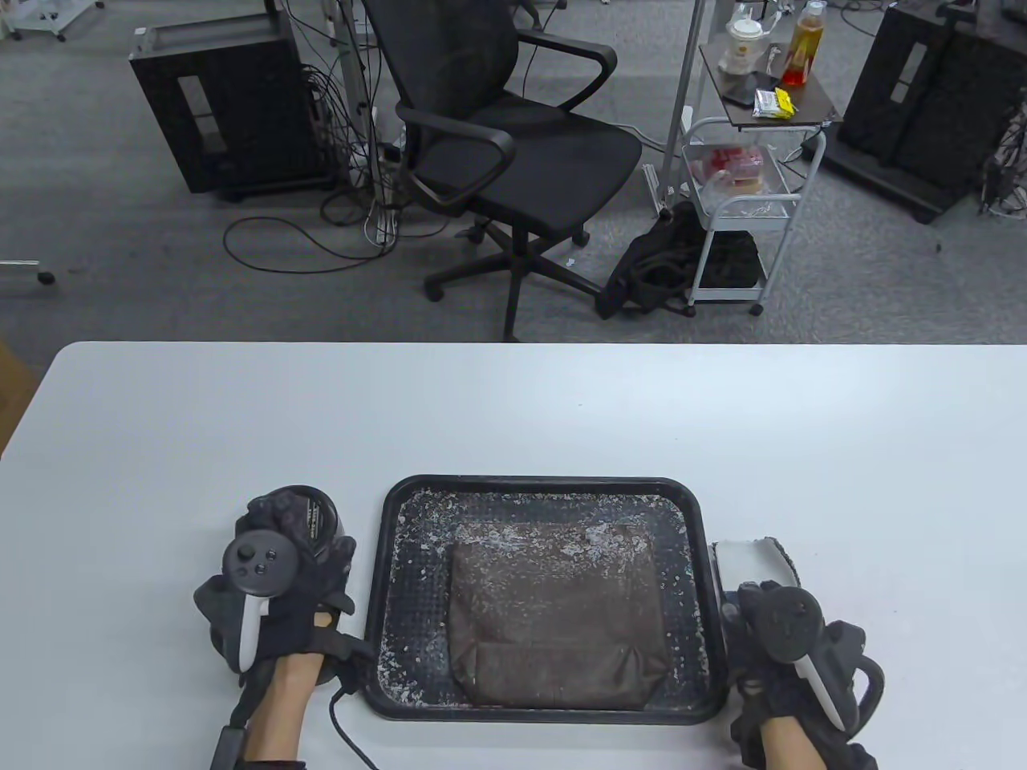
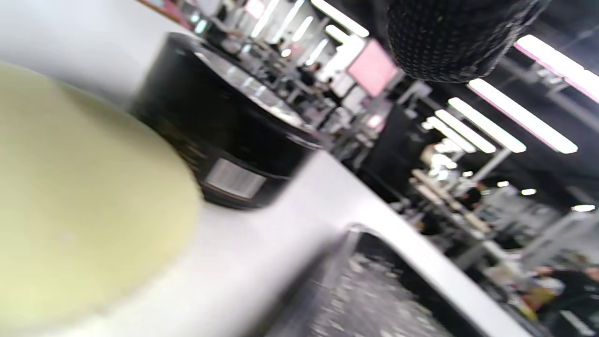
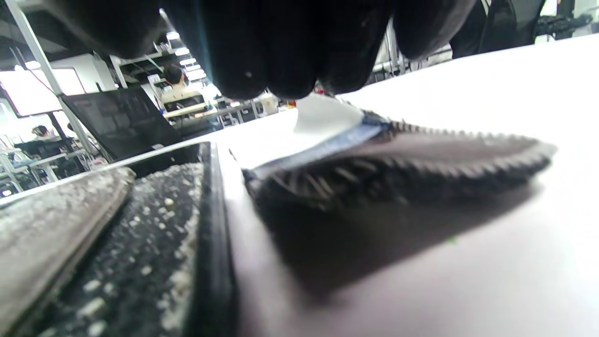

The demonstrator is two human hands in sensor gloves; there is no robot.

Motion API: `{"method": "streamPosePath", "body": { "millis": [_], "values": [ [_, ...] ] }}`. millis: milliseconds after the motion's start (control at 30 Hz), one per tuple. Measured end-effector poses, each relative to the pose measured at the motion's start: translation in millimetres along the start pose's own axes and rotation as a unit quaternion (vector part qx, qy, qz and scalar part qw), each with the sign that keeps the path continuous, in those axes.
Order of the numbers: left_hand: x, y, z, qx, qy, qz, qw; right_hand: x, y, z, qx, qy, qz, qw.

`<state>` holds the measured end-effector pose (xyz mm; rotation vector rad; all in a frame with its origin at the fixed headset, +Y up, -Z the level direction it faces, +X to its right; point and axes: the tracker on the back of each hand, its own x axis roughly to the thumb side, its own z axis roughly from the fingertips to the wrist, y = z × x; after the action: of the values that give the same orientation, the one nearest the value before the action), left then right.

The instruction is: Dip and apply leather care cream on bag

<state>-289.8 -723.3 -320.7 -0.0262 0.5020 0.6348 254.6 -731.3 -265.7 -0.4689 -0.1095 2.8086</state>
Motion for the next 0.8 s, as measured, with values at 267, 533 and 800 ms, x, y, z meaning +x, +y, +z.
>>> {"method": "streamPosePath", "body": {
  "millis": [267, 533, 800],
  "values": [
    [-11.8, 9.0, -41.4, -0.047, 0.027, -0.053, 0.997, 20.2, -15.9, 9.5, -0.045, -0.05, -0.023, 0.997],
    [10.0, -6.8, -68.8, -0.097, 0.069, -0.126, 0.985, 13.8, -28.0, 3.8, -0.066, -0.053, -0.047, 0.995],
    [16.9, -29.1, -83.4, -0.142, 0.108, -0.18, 0.967, -0.4, -33.2, -1.0, -0.077, -0.031, -0.078, 0.993]
  ]
}}
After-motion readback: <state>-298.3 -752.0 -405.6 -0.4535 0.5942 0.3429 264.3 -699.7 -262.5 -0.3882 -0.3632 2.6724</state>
